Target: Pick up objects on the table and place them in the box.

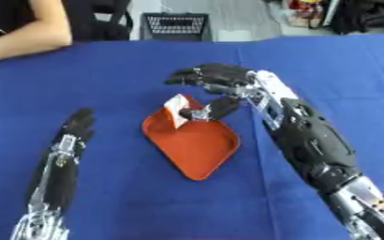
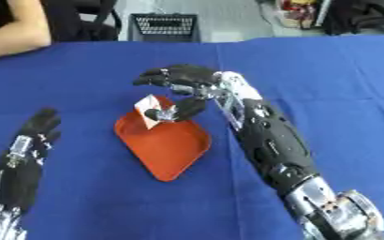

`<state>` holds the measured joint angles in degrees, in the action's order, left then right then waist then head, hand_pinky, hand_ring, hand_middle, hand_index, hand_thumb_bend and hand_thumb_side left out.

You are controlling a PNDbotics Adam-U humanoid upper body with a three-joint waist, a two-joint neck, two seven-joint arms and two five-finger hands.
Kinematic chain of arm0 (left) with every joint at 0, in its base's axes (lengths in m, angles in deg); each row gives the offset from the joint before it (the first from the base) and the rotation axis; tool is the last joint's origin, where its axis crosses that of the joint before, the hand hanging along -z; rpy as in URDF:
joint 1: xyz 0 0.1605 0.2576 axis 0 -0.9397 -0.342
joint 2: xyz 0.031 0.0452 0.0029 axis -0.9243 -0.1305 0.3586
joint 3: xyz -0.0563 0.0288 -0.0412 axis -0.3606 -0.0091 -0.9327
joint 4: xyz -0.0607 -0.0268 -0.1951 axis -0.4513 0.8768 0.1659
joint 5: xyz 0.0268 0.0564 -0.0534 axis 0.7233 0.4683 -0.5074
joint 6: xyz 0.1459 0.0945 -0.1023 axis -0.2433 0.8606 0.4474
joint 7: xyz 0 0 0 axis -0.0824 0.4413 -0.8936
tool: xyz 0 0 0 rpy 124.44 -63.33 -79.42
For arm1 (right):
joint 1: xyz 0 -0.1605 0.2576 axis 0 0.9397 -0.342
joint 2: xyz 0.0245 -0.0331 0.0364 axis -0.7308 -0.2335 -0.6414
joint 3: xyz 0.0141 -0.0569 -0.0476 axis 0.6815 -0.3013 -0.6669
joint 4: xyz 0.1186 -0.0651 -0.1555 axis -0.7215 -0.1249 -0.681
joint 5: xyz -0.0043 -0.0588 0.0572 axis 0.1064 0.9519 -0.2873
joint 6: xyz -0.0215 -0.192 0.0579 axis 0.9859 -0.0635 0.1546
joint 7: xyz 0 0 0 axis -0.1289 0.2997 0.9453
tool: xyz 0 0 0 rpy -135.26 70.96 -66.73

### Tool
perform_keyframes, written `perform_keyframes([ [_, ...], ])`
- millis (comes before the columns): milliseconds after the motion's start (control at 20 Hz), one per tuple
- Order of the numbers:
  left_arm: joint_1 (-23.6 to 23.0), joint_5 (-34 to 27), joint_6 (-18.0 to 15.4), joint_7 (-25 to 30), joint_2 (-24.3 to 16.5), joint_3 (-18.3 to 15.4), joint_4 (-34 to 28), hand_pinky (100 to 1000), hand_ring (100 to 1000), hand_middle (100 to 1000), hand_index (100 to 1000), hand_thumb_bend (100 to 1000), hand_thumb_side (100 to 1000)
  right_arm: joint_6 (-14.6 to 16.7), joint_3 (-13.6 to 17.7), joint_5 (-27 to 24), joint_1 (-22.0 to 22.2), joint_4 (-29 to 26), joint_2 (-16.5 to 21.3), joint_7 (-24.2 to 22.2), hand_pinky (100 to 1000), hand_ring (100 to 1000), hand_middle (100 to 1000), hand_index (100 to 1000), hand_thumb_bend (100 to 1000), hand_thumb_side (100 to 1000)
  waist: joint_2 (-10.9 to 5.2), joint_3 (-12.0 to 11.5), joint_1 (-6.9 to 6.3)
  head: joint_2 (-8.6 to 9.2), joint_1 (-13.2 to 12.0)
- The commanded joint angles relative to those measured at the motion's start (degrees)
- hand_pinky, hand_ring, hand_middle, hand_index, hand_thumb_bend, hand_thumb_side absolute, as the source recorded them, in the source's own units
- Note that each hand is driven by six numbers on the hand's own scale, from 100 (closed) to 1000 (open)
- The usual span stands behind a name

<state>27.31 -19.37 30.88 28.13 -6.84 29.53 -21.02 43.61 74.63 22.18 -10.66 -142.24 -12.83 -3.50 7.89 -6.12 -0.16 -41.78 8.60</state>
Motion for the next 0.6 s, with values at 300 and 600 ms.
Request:
perform_keyframes([
  [300,0.38,-0.08,-0.07,0.06,-0.29,0.08,-0.53,1000,1000,1000,978,240,1000,8.36,-1.32,-2.16,-0.41,-3.46,2.07,-8.41,831,856,905,1000,303,917,-0.80,0.17,-0.14,0.23,0.45],
  [600,0.42,-0.01,-0.13,-0.13,-0.34,-0.15,-0.42,1000,1000,1000,978,240,1000,8.36,-2.91,-10.59,2.23,-12.45,6.77,-7.80,827,849,888,1000,250,890,-0.85,0.60,0.08,0.42,-0.91],
])
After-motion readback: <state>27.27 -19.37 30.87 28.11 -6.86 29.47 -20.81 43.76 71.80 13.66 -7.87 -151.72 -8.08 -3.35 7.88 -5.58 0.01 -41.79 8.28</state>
